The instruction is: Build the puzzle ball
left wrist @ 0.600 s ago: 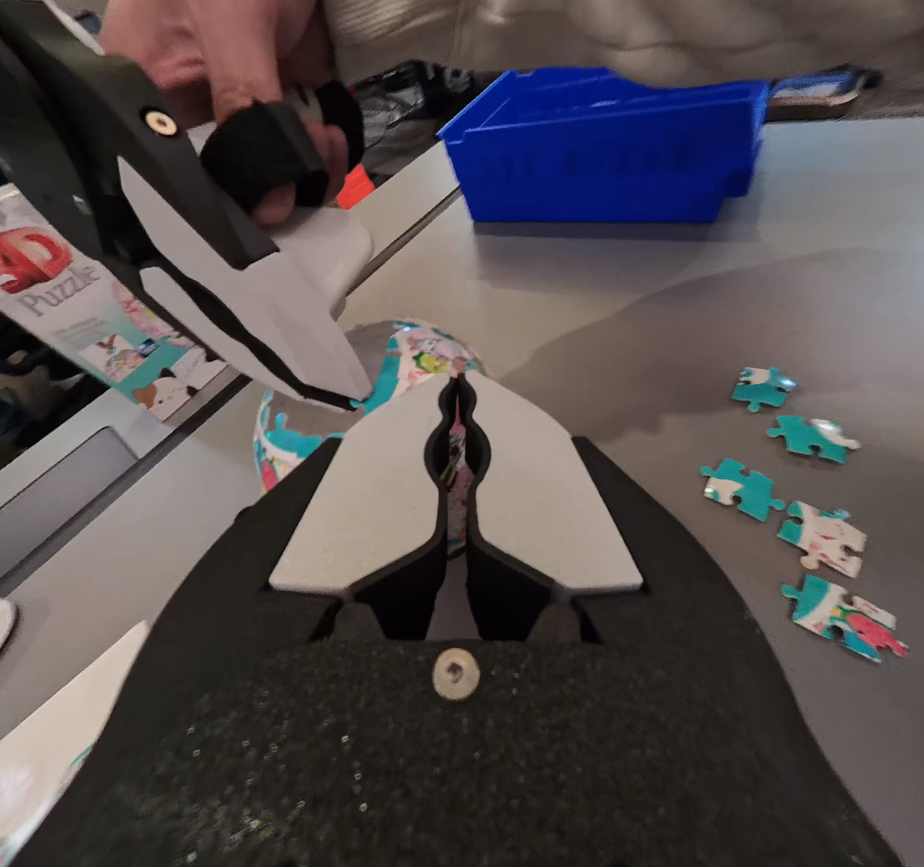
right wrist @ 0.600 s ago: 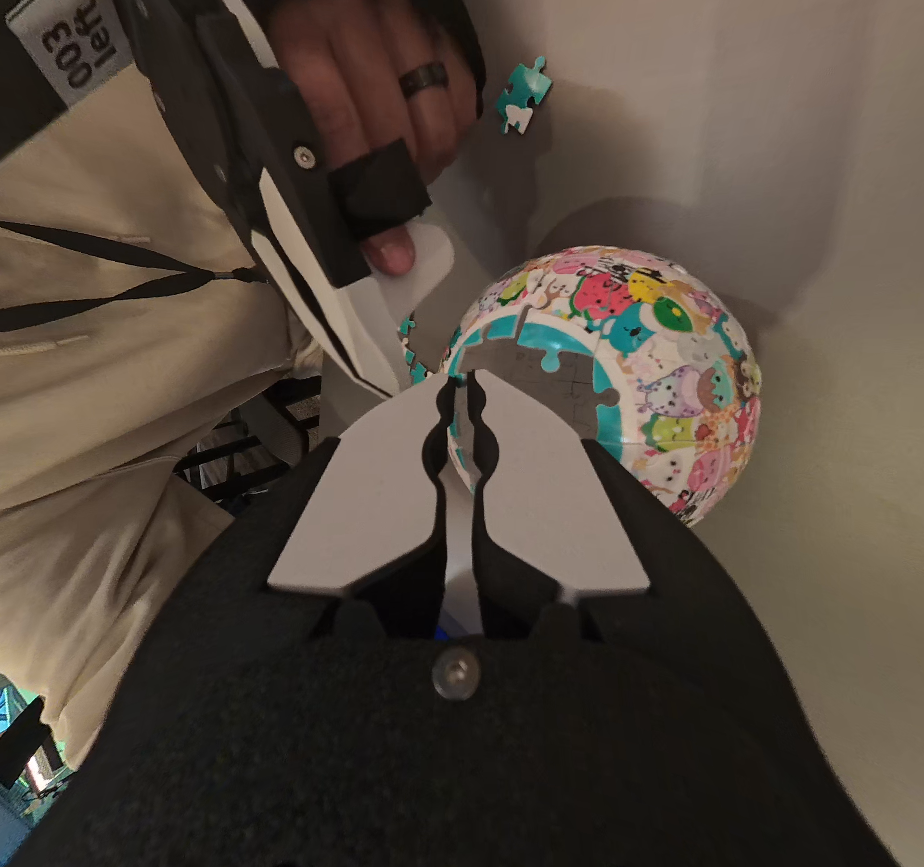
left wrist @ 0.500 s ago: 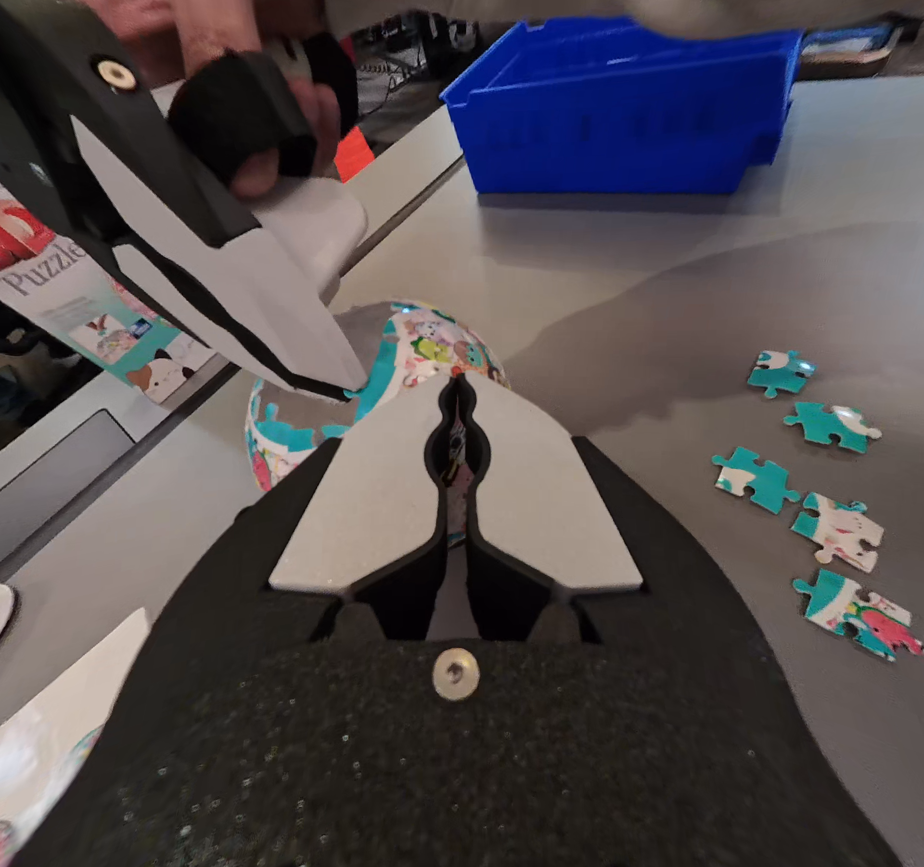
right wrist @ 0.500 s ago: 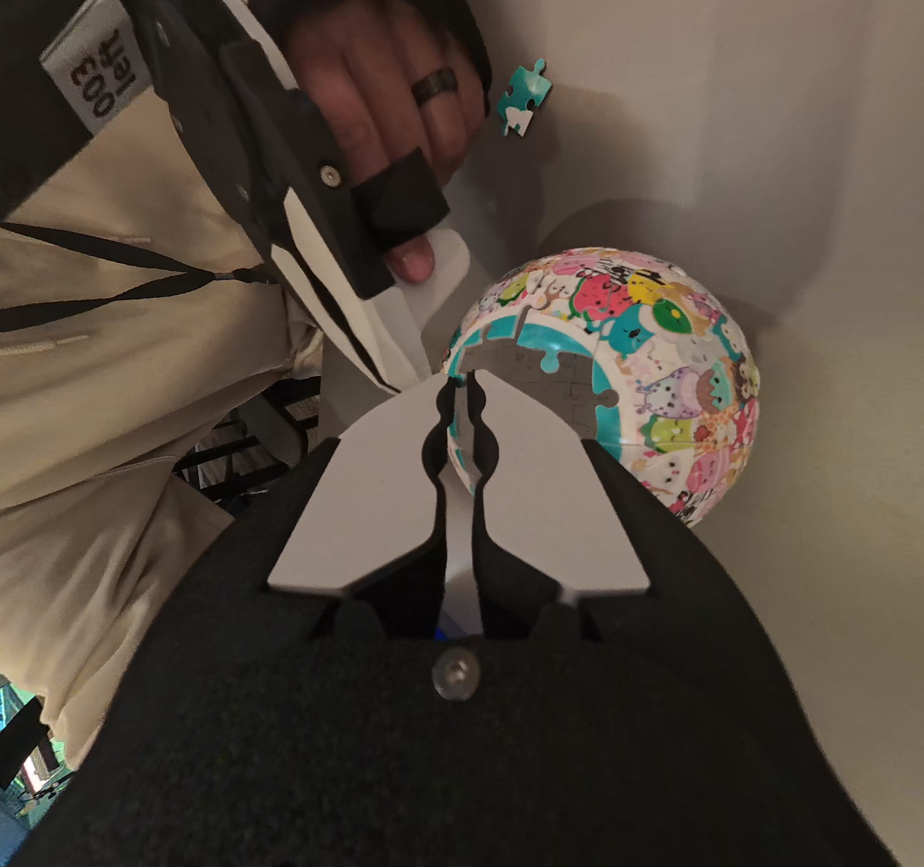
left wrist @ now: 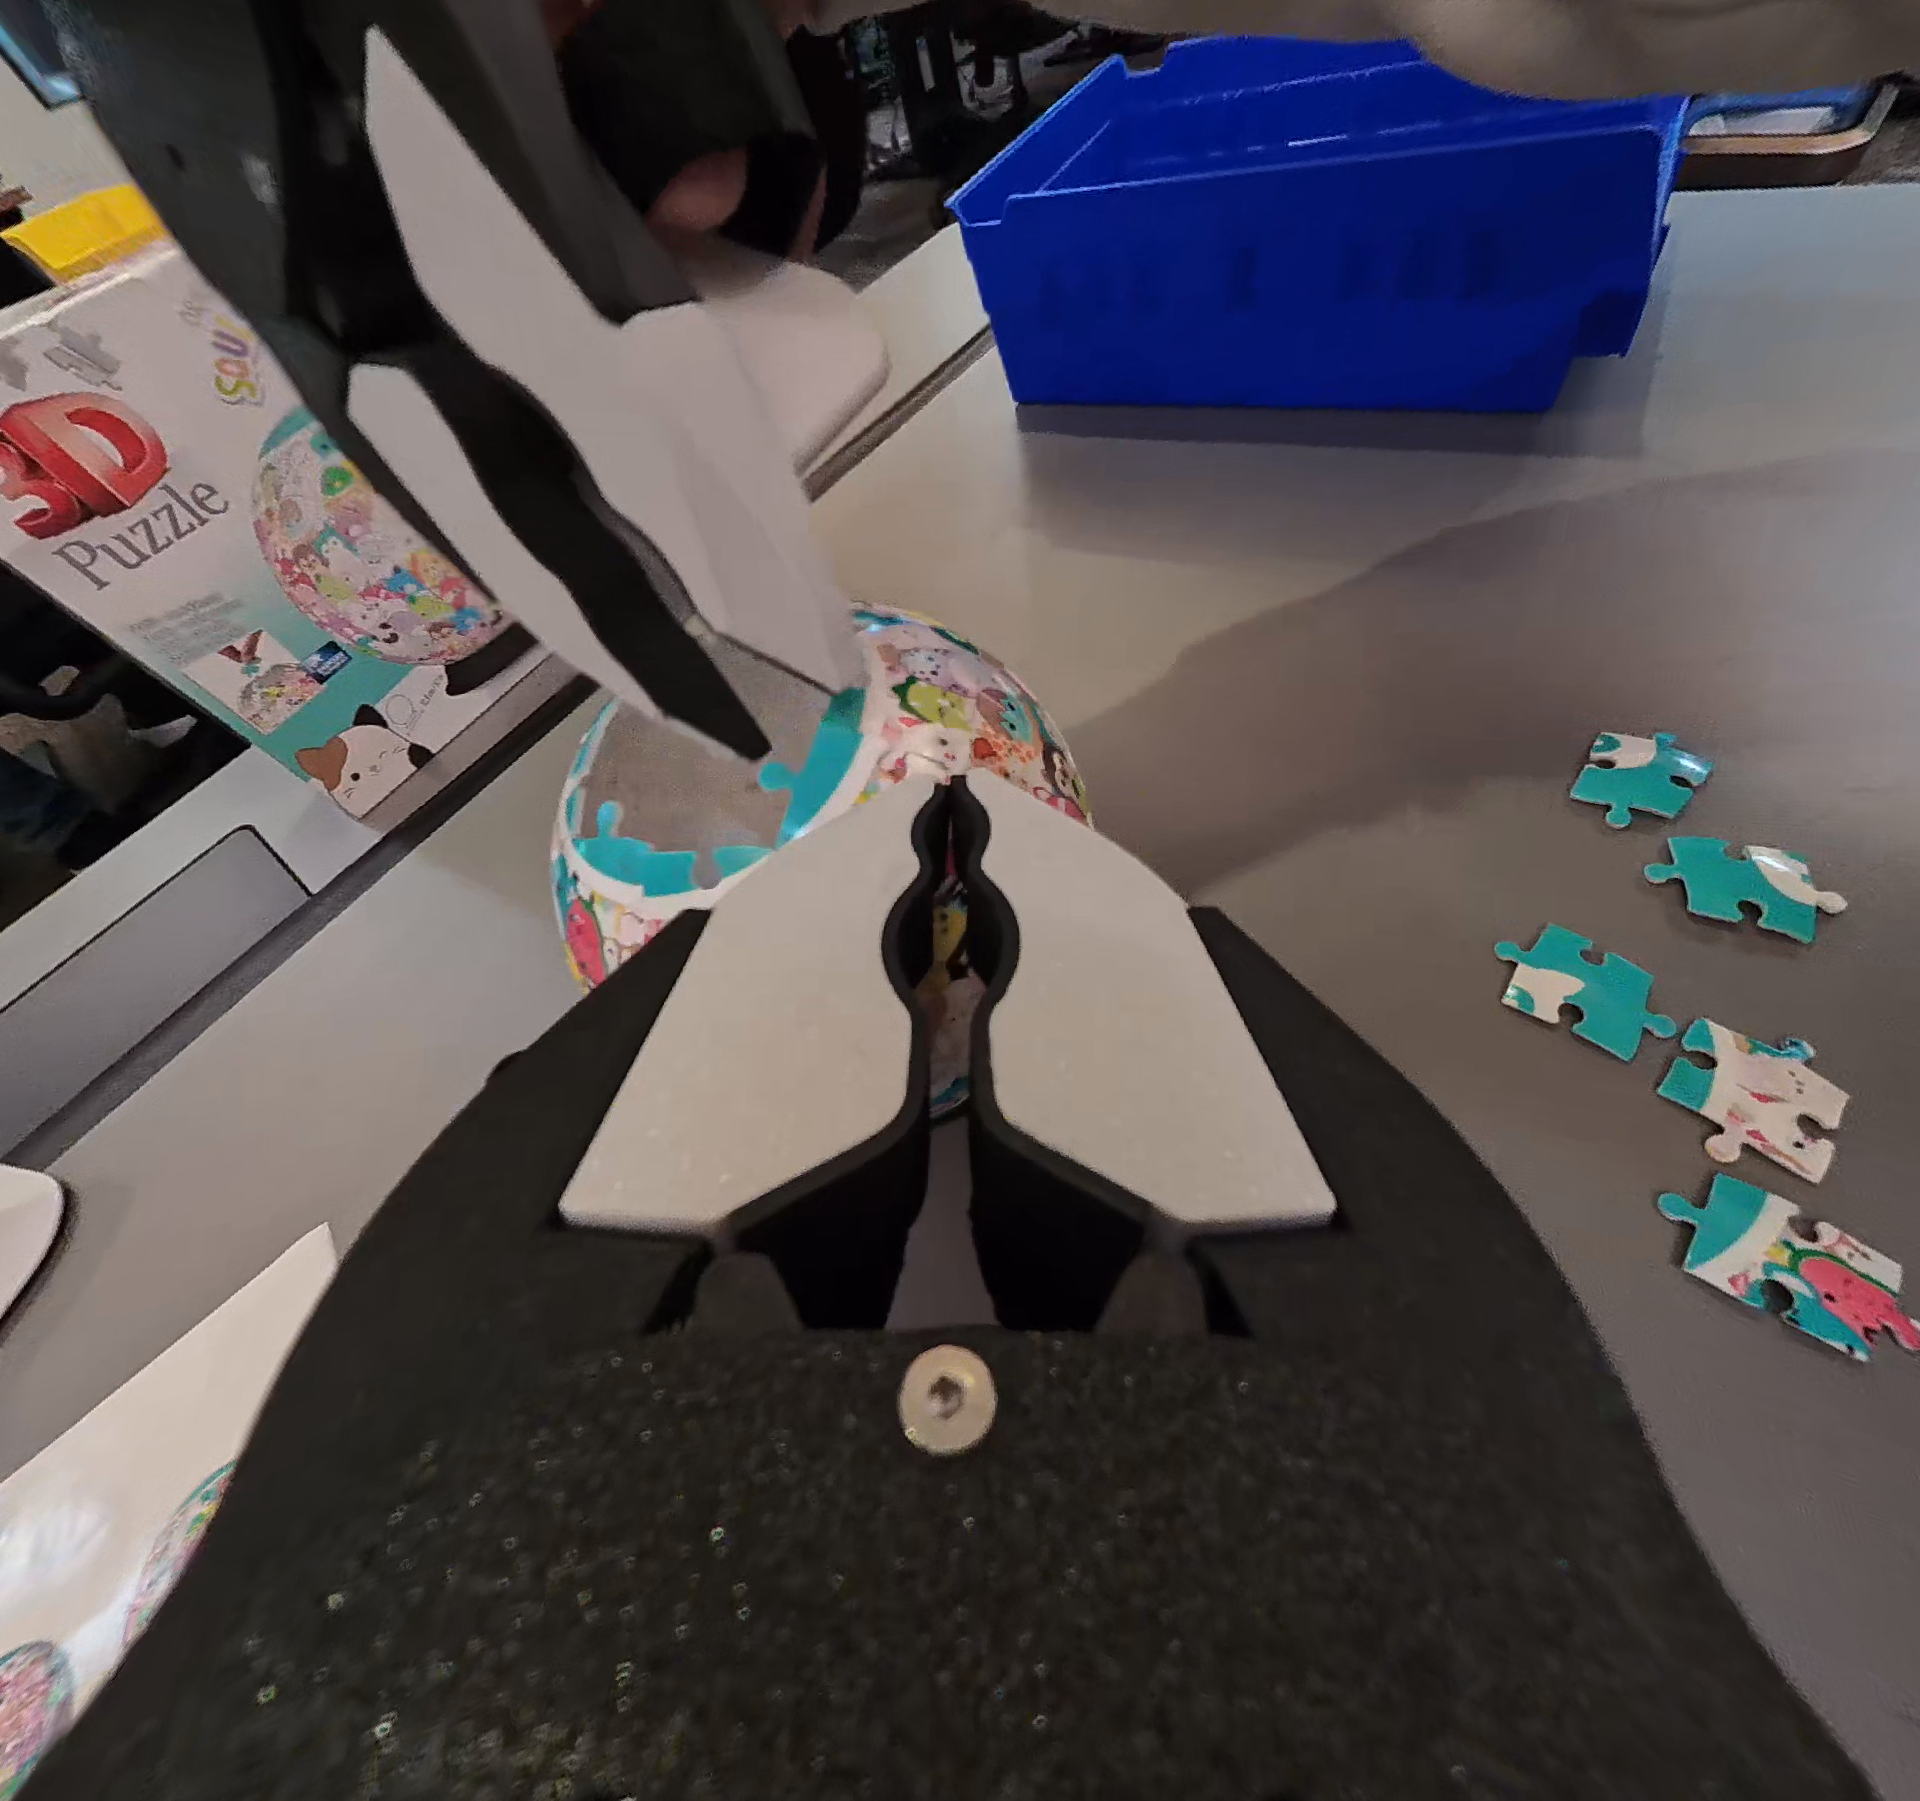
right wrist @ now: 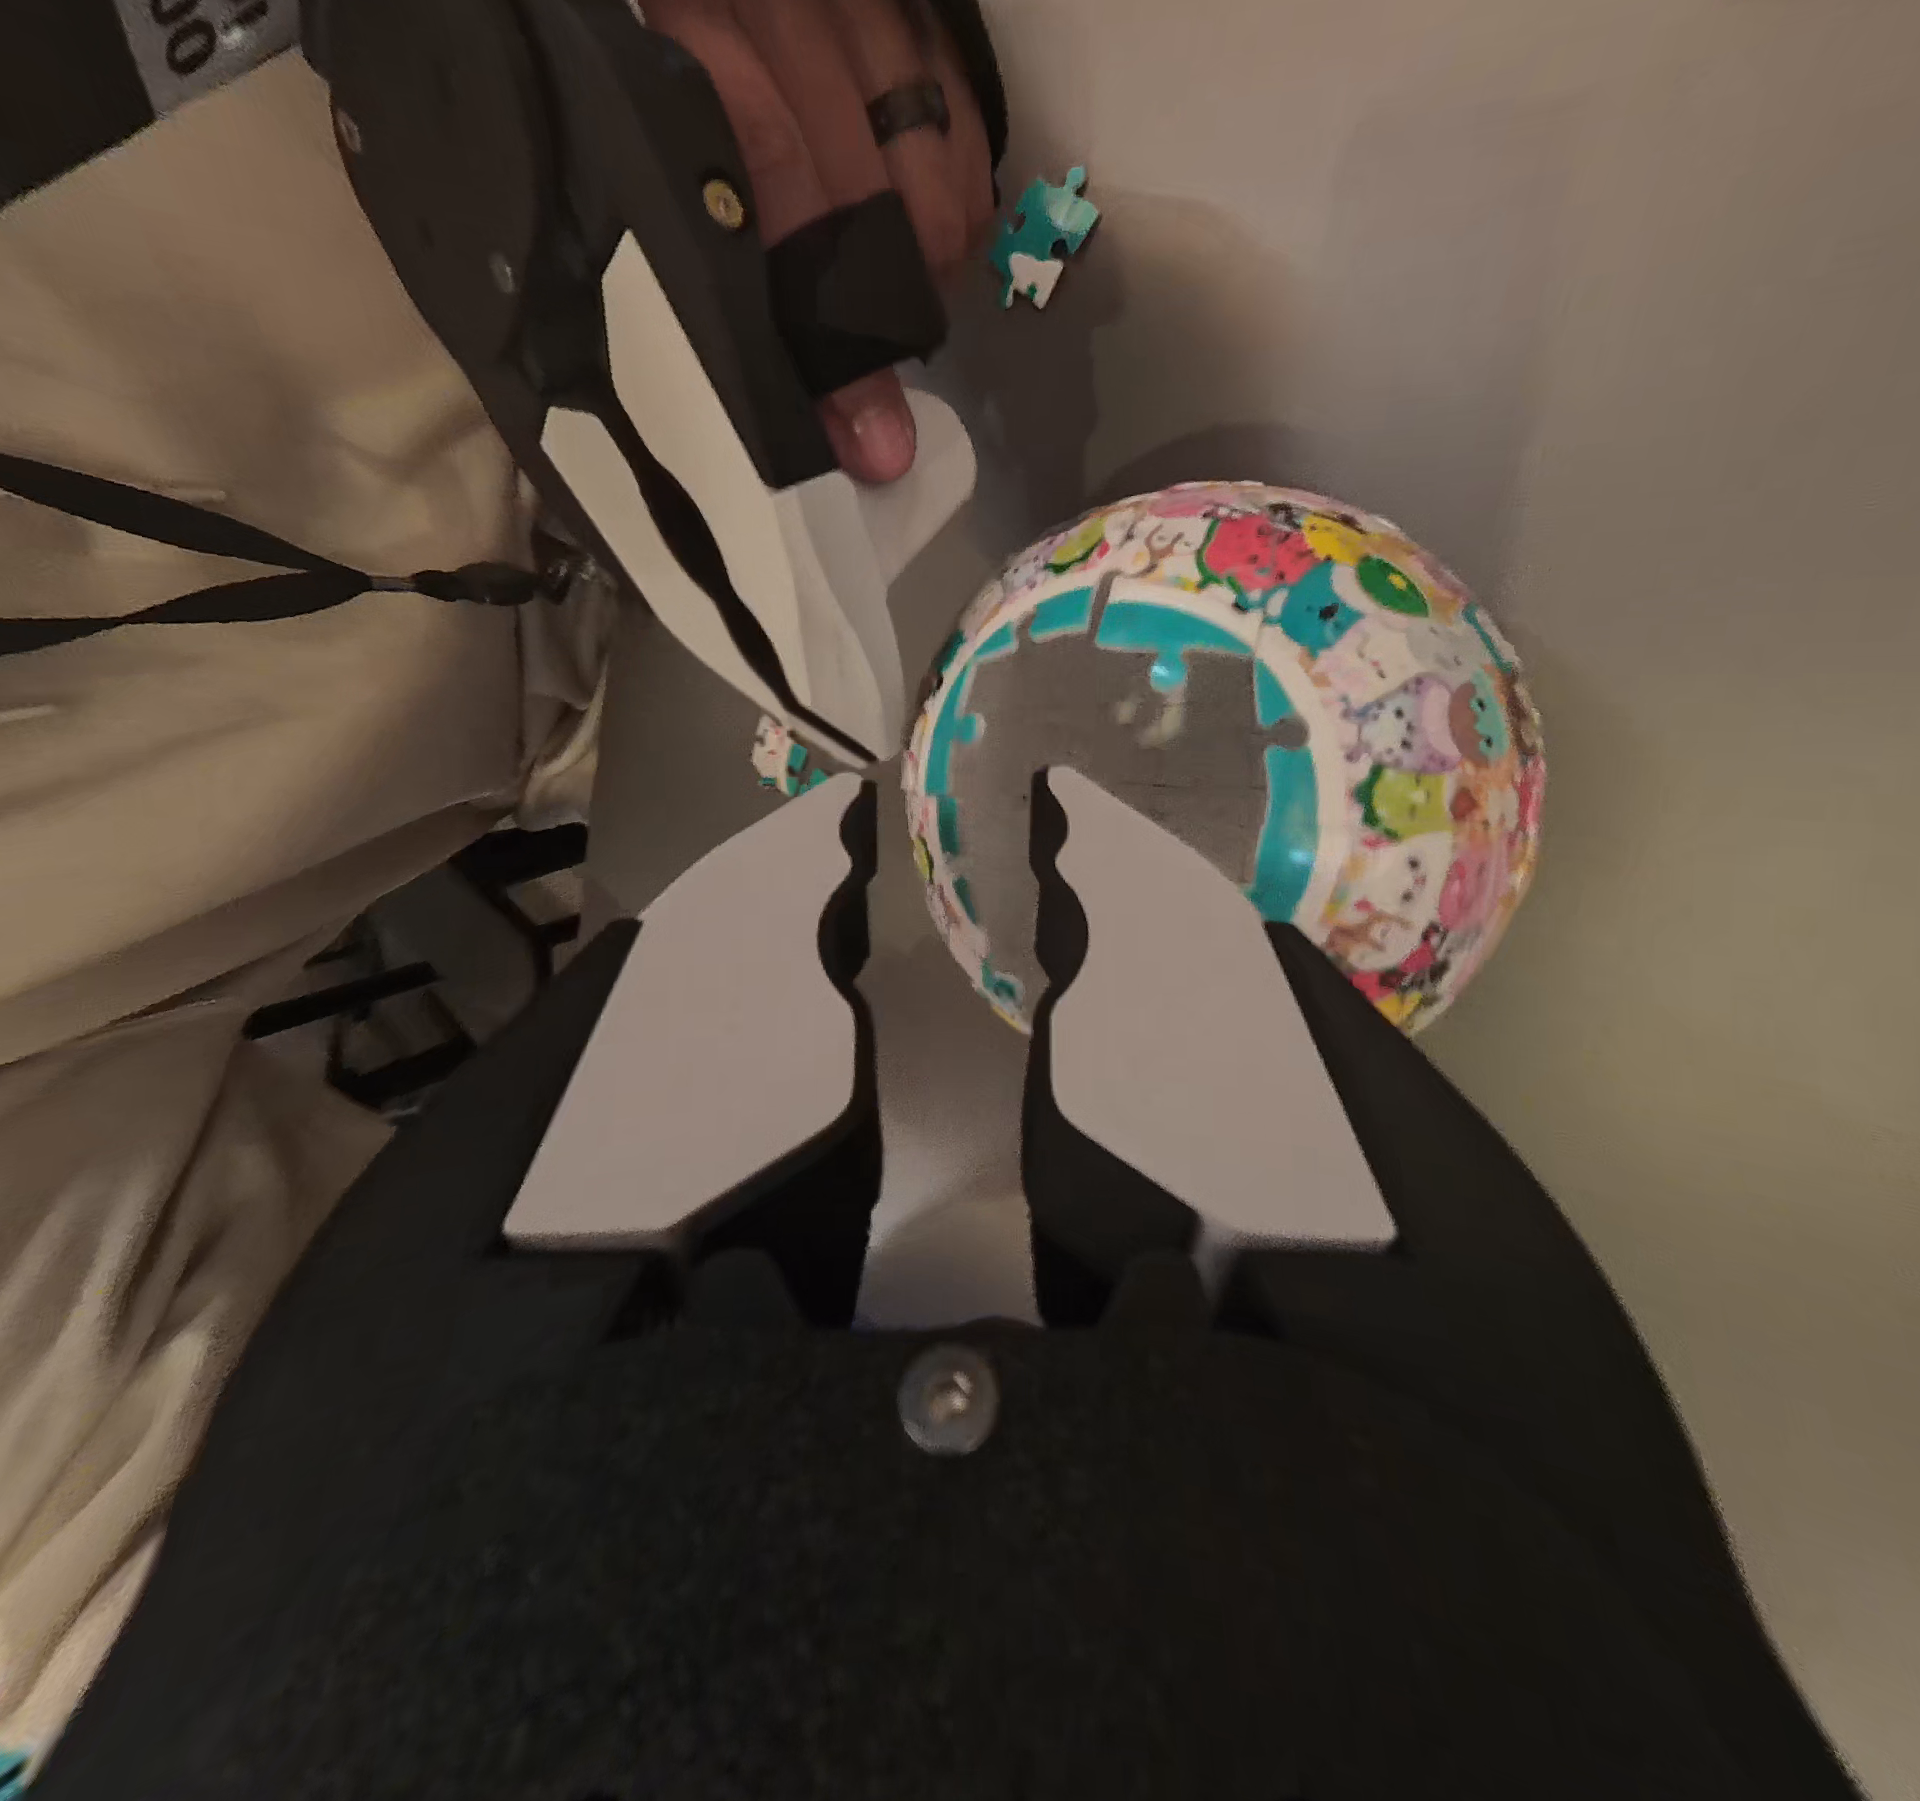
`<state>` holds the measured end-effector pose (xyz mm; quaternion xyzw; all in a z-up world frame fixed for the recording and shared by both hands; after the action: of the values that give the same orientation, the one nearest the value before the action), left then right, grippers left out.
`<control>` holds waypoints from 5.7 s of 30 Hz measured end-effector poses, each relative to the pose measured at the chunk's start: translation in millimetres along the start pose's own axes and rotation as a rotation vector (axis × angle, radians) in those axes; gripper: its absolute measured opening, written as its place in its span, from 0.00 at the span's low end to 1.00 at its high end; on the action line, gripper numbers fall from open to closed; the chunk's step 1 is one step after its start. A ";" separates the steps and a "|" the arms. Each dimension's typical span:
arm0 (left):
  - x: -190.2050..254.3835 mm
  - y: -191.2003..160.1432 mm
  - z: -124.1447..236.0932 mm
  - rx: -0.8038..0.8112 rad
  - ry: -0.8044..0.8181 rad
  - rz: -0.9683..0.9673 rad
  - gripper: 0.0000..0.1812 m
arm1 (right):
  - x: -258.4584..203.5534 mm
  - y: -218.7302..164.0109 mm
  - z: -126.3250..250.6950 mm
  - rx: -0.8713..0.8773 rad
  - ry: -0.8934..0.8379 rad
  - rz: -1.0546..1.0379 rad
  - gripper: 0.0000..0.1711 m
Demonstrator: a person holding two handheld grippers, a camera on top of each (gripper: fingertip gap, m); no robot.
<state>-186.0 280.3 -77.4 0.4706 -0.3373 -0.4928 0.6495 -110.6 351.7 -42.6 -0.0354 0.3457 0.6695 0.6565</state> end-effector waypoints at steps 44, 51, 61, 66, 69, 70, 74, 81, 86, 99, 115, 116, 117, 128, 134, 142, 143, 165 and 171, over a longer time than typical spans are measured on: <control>-16.4 7.3 9.3 0.030 0.001 -0.035 0.12 | -7.4 -18.0 -14.9 0.065 0.014 0.006 0.10; -21.9 8.7 -1.5 0.001 0.022 -0.083 0.14 | -8.6 -17.4 -13.2 0.087 0.023 0.004 0.11; -17.9 10.9 9.3 0.026 0.019 -0.119 0.13 | -7.2 -22.6 -8.7 0.125 0.014 -0.011 0.11; -19.8 6.1 -0.4 0.009 0.017 -0.110 0.13 | -7.5 -19.3 -14.1 0.123 0.035 -0.009 0.11; -20.9 11.7 6.9 0.036 0.026 -0.105 0.13 | -5.5 -22.6 -14.0 0.104 0.009 -0.022 0.11; -22.4 13.8 11.9 0.044 0.027 -0.096 0.13 | -5.8 -23.9 -12.3 0.108 0.001 -0.026 0.11; -35.2 14.4 40.4 0.047 0.127 -0.033 0.13 | -11.9 -26.4 1.6 0.198 -0.100 -0.032 0.11; -13.5 -35.1 99.6 0.044 0.120 0.320 0.13 | -56.8 -47.2 11.2 0.459 -0.627 -0.057 0.11; 20.3 -75.9 113.2 -0.013 0.057 0.510 0.13 | -99.0 -76.1 -51.0 0.899 -1.019 -0.158 0.12; 50.6 -71.9 115.7 -0.017 0.049 0.421 0.10 | -148.9 -67.6 -149.7 0.714 -1.443 -0.062 0.10; 49.1 -69.9 117.4 0.005 0.050 0.398 0.04 | -132.1 -49.8 -171.8 0.463 -1.487 0.052 0.00; 48.1 -71.0 117.2 -0.001 0.053 0.399 0.04 | -130.8 -49.4 -171.5 0.463 -1.485 0.050 0.00; 47.2 -72.2 116.8 -0.007 0.056 0.405 0.04 | -129.9 -49.0 -171.1 0.468 -1.481 0.047 0.00; 46.4 -74.7 115.4 -0.019 0.041 0.442 0.04 | -134.2 -52.8 -166.0 0.518 -1.468 0.024 0.00; 46.4 -75.2 115.6 -0.022 0.037 0.445 0.04 | -133.8 -51.8 -166.5 0.526 -1.461 0.020 0.00; 46.6 -74.4 116.8 -0.018 0.034 0.445 0.04 | -133.6 -50.1 -168.9 0.520 -1.452 0.026 0.00; 46.7 -74.6 116.6 -0.020 0.033 0.445 0.04 | -134.0 -50.0 -168.7 0.521 -1.453 0.027 0.00; 39.9 -81.5 106.7 -0.050 -0.002 0.479 0.04 | -62.1 -23.9 -94.7 0.512 -1.734 0.132 0.00; 38.0 -85.4 103.3 -0.066 -0.017 0.492 0.04 | -67.2 -18.9 -90.7 0.589 -1.739 0.163 0.00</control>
<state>-295.8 209.0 -124.9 0.3486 -0.4310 -0.3344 0.7622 -121.3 246.3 -85.6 0.6732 -0.1115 0.3894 0.6186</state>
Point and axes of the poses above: each gripper's, where its closed fingertips meet, z back along the fingers, y out of its top, x = y × z across the jaws, the point moved 6 cm from there along z, back along the fingers, and after that the axes turned 13 degrees about z, right-handed, at the moved point
